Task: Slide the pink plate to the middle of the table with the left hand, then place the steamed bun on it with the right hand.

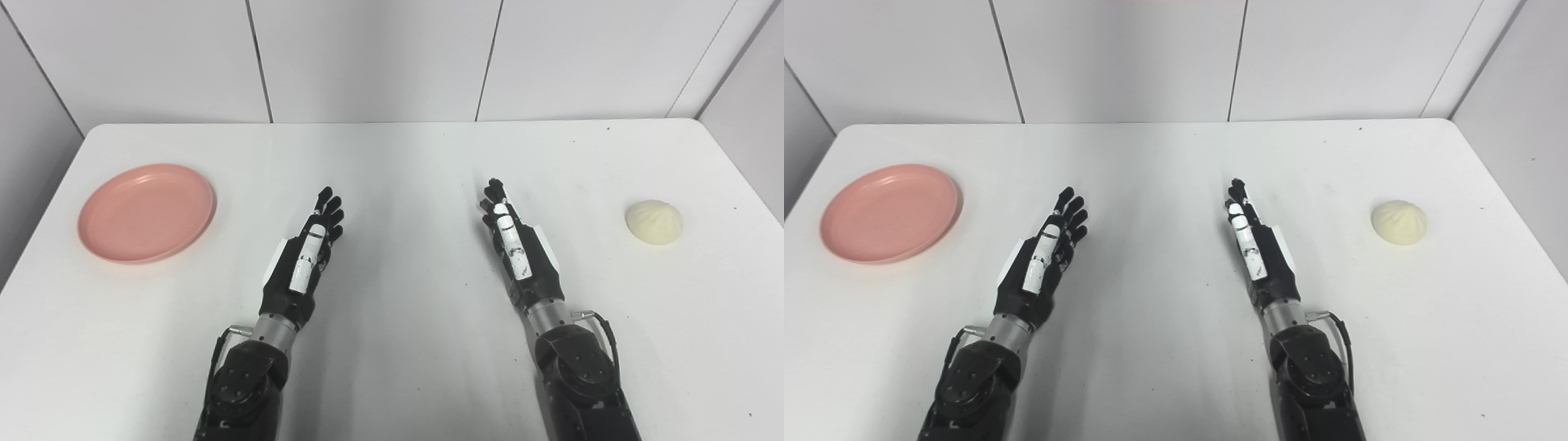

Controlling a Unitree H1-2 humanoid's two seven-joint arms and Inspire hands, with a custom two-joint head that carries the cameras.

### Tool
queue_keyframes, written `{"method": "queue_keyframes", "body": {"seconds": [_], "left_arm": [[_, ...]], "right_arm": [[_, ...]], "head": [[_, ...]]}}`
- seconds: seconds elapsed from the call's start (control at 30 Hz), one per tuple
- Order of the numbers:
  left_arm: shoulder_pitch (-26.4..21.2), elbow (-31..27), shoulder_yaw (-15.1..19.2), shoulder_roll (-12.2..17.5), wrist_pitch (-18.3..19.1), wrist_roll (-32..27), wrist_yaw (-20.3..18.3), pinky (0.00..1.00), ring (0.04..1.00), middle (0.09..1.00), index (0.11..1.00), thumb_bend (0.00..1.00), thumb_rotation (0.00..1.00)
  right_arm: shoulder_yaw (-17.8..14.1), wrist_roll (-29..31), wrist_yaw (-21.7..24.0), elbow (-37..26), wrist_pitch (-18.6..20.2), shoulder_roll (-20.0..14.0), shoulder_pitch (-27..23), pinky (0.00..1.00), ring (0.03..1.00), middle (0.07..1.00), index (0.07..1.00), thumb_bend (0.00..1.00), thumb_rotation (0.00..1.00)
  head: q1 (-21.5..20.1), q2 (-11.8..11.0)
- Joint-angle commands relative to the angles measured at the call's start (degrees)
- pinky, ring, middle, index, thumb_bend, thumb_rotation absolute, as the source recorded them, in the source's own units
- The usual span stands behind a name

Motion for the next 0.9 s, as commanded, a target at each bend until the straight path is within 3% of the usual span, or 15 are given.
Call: {"method": "queue_keyframes", "body": {"seconds": [0.0, 0.47, 0.67, 0.87], "left_arm": [[3.2, 3.55, 0.13, 1.09, 2.63, -0.09, -0.1, 1.0, 0.994, 1.0, 1.0, 0.34, 1.0], [3.12, 3.6, -0.01, 0.87, 2.58, 0.12, 0.11, 1.0, 0.995, 1.0, 1.0, 0.34, 1.0], [2.37, 5.47, -0.52, -0.26, 2.04, 0.86, 0.81, 1.0, 0.994, 1.0, 1.0, 0.31, 1.0], [1.16, 9.59, -0.79, -1.3, -1.14, 1.5, 1.12, 1.0, 0.996, 1.0, 1.0, 0.32, 1.0]], "right_arm": [[0.35, 0.15, 0.09, 2.28, -0.68, 0.38, 2.05, 1.0, 1.0, 1.0, 1.0, 0.19, 1.0], [0.17, 0.19, 0.02, 2.46, -0.38, 0.23, 1.99, 1.0, 1.0, 1.0, 1.0, 0.2, 1.0], [-0.55, 2.89, 2.26, 4.69, -2.82, -1.1, 1.37, 1.0, 1.0, 1.0, 1.0, 0.22, 1.0], [-0.93, 3.37, 2.38, 5.32, -2.93, -2.11, 1.31, 1.0, 1.0, 1.0, 1.0, 0.21, 1.0]], "head": [[0.04, -0.09], [1.09, -0.37], [8.09, -2.15], [10.57, -3.61]]}}
